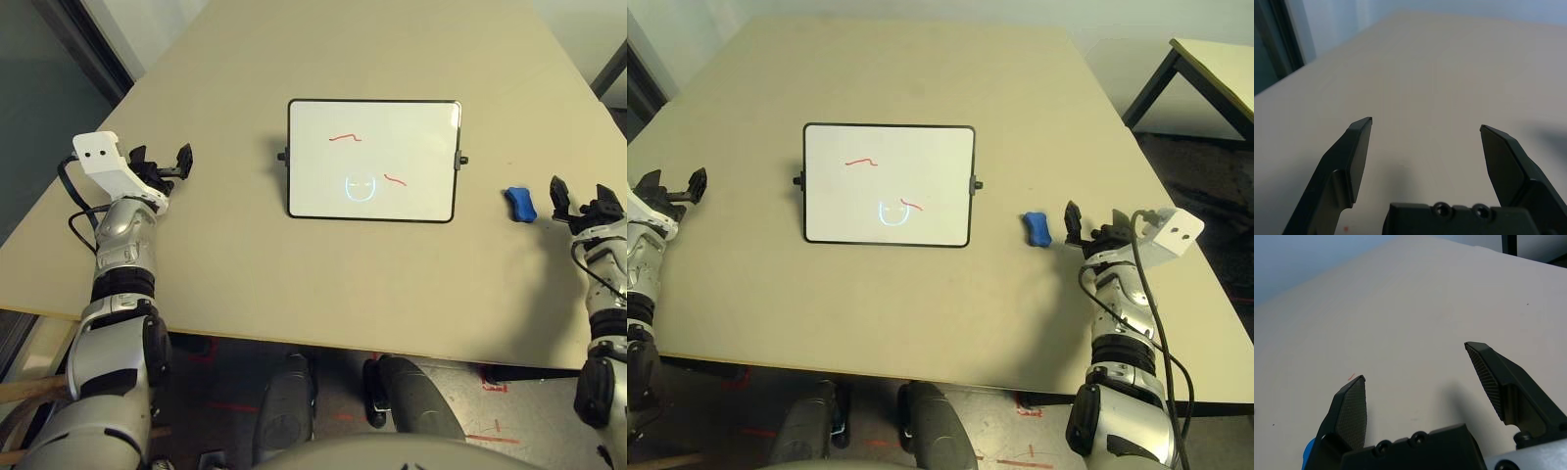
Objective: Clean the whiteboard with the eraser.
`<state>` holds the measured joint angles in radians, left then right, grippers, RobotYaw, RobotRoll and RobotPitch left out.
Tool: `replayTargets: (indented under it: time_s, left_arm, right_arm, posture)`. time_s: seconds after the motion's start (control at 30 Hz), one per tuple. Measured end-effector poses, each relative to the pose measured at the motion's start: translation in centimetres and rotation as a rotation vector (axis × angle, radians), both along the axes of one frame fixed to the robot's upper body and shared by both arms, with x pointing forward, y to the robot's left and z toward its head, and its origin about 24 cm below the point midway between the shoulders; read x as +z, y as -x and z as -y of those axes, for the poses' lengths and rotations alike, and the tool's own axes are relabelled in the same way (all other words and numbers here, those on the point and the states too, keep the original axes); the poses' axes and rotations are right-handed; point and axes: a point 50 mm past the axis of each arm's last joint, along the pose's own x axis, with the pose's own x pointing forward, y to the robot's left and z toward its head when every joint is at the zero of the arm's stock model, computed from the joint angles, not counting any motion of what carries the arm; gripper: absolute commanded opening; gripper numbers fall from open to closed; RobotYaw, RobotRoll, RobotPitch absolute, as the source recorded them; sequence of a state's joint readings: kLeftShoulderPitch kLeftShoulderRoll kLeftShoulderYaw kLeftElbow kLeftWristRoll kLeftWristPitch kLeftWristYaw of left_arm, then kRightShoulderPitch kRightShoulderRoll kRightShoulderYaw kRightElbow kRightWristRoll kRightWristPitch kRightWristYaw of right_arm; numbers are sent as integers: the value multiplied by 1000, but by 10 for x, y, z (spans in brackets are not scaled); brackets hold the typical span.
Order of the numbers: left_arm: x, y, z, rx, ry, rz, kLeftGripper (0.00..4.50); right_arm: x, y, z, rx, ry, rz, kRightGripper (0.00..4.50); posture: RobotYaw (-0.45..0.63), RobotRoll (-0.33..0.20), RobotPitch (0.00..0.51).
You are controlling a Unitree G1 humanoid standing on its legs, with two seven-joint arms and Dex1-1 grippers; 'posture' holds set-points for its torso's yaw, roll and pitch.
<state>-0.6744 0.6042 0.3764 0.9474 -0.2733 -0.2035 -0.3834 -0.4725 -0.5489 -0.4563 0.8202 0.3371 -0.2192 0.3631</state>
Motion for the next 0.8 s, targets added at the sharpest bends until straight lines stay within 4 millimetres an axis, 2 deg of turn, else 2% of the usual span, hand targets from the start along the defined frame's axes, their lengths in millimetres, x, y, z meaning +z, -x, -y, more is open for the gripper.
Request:
replayTargets:
  time_s: [0.27,0.47,0.6,0.7,0.8]
  left_arm:
    - [-1,-4,5,-10,17,-1,4500]
    - [15,-15,14,-61,17,39,4500]
    - [28,-23,27,-200,-6,30,4500]
    - [39,-27,43,-345,-46,22,4500]
    - [50,-30,63,-466,-71,28,4500]
  right_arm:
    - [-4,8,5,-40,1,-1,4482]
    - [16,8,-1,-12,37,39,4482]
    - [24,6,-21,33,-6,5,4482]
    - [22,5,-42,106,-9,-48,4482]
    - [15,6,-54,136,-25,-84,4482]
  posture:
    - [-103,0,141]
    - [-109,0,126]
    - [-115,0,119]
    - [-114,0,110]
    - [-109,0,107]
